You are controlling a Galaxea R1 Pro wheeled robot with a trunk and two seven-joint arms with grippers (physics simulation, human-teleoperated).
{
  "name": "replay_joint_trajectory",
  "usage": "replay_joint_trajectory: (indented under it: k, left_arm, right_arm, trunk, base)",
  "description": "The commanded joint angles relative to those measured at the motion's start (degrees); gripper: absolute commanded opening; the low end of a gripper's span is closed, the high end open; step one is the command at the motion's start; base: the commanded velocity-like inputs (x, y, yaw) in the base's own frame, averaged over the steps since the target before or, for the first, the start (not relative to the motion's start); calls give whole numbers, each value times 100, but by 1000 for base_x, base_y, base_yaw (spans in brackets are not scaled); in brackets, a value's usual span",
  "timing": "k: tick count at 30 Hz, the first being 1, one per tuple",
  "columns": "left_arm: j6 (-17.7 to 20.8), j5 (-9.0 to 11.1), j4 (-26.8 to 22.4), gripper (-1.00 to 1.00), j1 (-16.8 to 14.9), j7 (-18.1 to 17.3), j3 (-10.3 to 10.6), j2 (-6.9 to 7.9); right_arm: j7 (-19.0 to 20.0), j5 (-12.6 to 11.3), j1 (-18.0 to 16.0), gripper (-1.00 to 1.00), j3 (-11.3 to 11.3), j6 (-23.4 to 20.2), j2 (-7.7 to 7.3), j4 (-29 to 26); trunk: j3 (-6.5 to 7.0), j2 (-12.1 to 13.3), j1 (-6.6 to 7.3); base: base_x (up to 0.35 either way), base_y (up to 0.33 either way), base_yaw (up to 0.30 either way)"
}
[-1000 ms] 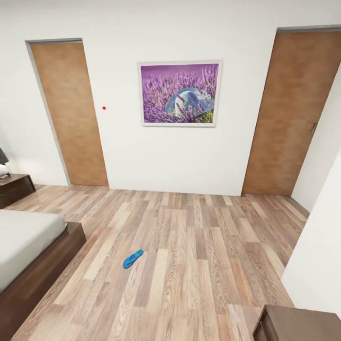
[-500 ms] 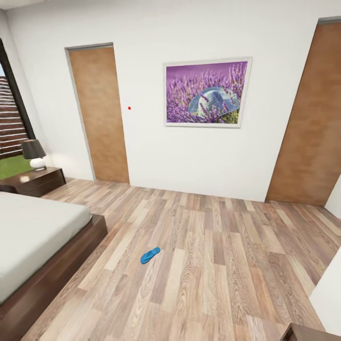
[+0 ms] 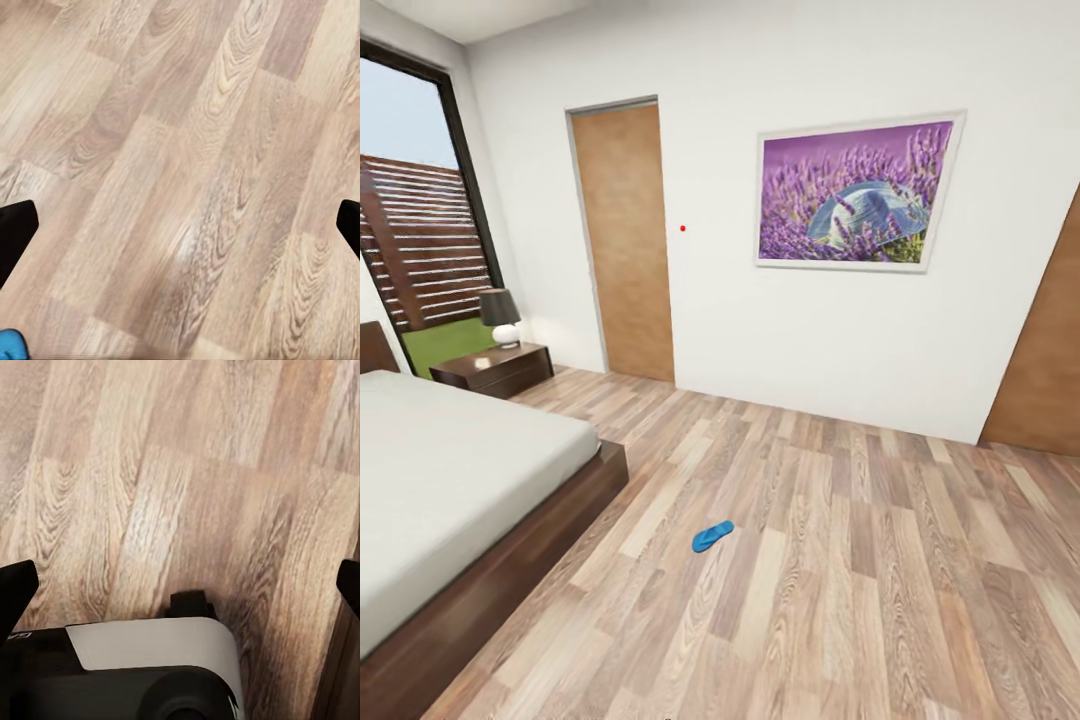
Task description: In the bedroom, move the book from the bed onto either nightstand, and place the two sandals side by side next to the bed.
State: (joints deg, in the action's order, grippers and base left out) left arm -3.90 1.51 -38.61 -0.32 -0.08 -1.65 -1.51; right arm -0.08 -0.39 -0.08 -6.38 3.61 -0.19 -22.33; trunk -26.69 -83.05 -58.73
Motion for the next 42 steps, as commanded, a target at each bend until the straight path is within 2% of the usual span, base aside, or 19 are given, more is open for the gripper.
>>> replay_joint_trajectory:
  k: [1,13,34,42]
  left_arm:
    - [-15,16,3,100,-3,-1,-11,-3]
    - [-13,16,3,100,-3,-1,-11,-7]
    - [-6,16,3,100,-3,8,-11,-7]
    - [-13,16,3,100,-3,8,-10,-7]
  right_arm:
    - [-1,-5,-1,100,-12,17,1,0]
    - [-1,-5,-1,100,-12,17,-6,0]
    - [-1,3,-1,100,-12,17,-3,0]
    - [-1,0,-1,100,-12,17,-4,0]
  trunk:
    - [-5,-3,0]
    - [-5,-3,0]
    - [-5,-3,0]
    - [-5,-3,0]
  base:
    - [0,0,292]
    - [32,0,254]
    - [157,-10,12]
    - [44,0,16]
